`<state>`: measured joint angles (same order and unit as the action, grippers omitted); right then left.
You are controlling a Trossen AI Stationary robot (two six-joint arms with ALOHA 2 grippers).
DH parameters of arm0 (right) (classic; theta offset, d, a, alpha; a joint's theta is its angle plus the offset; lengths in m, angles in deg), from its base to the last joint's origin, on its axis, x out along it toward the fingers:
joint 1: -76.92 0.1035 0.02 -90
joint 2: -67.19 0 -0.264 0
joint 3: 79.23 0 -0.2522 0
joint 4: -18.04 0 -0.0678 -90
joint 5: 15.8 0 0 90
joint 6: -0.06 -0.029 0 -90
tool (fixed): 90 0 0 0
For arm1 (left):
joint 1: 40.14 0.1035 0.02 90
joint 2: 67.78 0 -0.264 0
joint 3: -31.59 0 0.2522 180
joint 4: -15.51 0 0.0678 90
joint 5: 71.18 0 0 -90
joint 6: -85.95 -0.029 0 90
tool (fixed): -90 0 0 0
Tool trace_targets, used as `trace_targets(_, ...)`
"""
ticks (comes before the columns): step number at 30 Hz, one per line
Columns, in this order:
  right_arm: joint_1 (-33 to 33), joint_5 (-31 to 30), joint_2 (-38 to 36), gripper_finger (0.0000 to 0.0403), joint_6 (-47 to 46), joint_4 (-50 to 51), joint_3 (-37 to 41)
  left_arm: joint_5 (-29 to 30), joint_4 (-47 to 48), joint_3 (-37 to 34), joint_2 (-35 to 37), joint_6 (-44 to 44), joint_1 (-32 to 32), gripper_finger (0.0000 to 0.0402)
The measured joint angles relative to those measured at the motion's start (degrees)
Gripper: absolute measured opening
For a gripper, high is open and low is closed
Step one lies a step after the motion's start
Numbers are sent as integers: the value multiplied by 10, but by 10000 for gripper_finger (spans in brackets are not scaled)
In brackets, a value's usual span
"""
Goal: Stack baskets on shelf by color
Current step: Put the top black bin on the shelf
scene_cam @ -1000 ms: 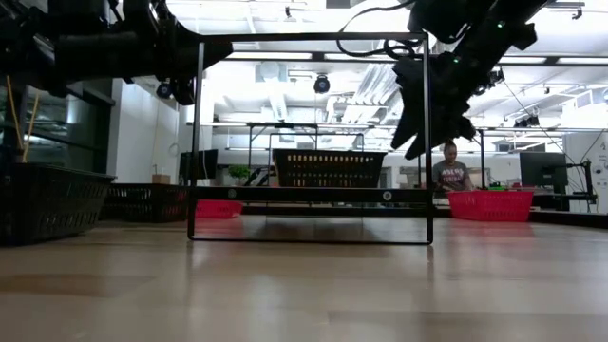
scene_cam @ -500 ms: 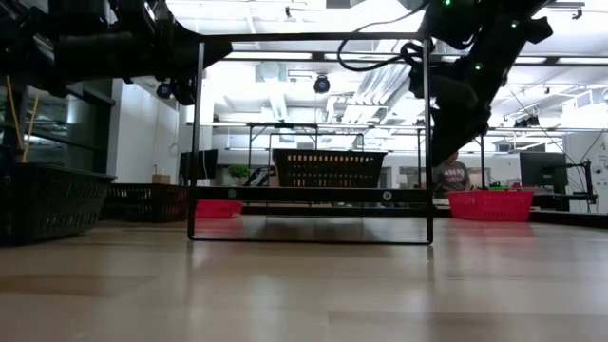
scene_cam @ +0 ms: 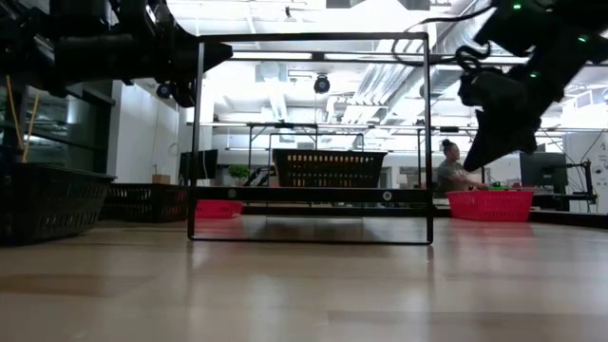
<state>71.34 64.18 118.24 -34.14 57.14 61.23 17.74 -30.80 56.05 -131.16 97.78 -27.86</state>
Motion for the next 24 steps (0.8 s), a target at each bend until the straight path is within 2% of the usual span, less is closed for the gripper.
trace_targets(4,0,22,-59,2,-5,-53,48,4,0,0,0,0,0,0)
trace_targets(8,0,28,-85,1,-4,-68,57,4,1,0,0,0,0,0)
trace_targets(15,0,72,-86,0,21,-116,57,4,0,0,0,0,0,0)
trace_targets(24,9,86,-71,0,96,-143,57,4,3,0,0,-19,0,0)
